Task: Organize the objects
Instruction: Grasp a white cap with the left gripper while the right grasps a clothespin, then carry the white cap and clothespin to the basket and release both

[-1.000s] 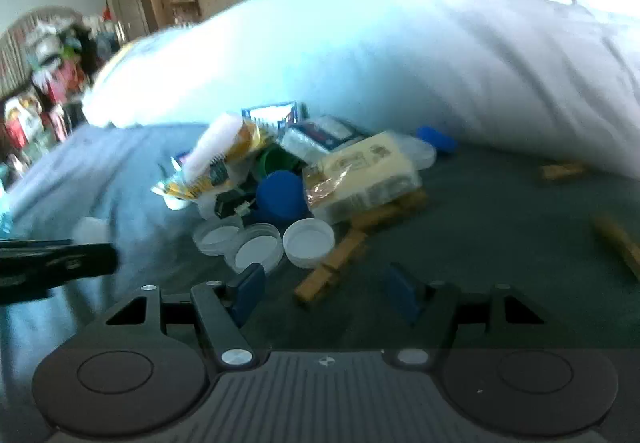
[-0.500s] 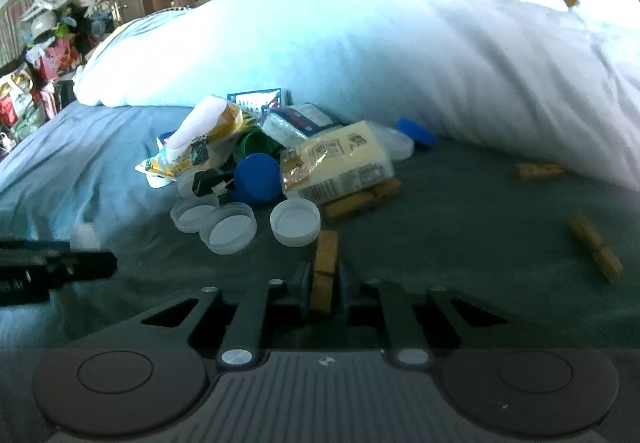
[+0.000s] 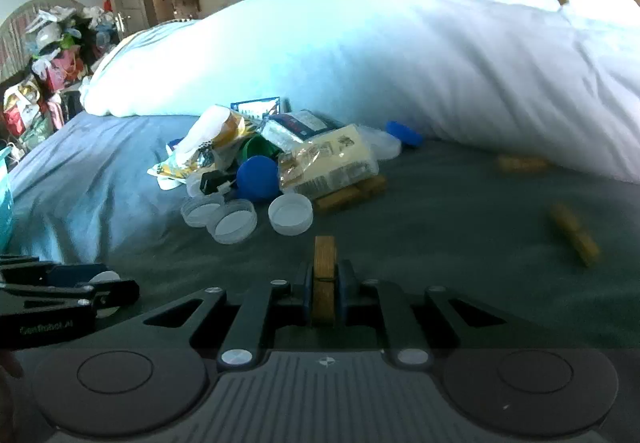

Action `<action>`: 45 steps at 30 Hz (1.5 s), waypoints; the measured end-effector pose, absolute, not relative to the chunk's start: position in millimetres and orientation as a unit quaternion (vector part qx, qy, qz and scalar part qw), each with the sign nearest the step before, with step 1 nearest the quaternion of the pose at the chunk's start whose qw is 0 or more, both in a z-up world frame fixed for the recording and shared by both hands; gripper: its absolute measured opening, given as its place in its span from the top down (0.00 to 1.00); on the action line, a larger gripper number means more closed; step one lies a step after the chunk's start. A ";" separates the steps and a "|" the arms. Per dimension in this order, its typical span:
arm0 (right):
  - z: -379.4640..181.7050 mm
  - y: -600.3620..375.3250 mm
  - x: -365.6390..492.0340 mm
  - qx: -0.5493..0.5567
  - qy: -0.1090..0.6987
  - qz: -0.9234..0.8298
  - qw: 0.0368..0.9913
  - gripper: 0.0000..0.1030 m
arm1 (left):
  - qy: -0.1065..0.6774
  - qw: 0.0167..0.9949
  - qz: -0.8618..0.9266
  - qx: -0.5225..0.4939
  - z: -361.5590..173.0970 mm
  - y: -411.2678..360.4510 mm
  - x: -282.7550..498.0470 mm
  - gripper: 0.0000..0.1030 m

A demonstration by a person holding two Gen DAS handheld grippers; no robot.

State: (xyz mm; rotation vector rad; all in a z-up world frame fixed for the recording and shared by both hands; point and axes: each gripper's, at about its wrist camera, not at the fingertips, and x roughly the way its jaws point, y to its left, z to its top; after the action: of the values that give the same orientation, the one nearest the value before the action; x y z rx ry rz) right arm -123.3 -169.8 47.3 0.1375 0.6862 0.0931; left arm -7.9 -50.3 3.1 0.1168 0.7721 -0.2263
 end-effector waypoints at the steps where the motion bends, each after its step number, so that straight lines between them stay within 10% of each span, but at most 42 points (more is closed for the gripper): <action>1: 45.9 -169.1 -123.4 0.065 0.339 0.047 0.937 0.86 | 0.375 0.919 -0.110 0.060 2.3 -50.8 -11.7 0.56; 11: 61.7 -166.0 -127.3 0.060 0.323 0.047 0.943 0.86 | 0.340 0.935 -0.090 0.046 37.8 -46.9 -22.6 0.60; 26: 270.0 -31.7 -111.8 0.057 0.147 0.228 0.961 0.86 | 0.146 0.983 0.108 -0.002 257.2 133.0 -69.4 0.59; 45: 337.3 190.9 -99.3 -0.009 0.232 0.398 0.888 0.85 | 0.259 0.940 0.213 -0.056 262.7 338.7 -121.0 0.59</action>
State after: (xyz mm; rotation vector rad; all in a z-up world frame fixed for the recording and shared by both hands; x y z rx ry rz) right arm -99.3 190.9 337.3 -0.0189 0.4816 0.8262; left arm -121.0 338.7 262.7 -0.1138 0.5286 0.4350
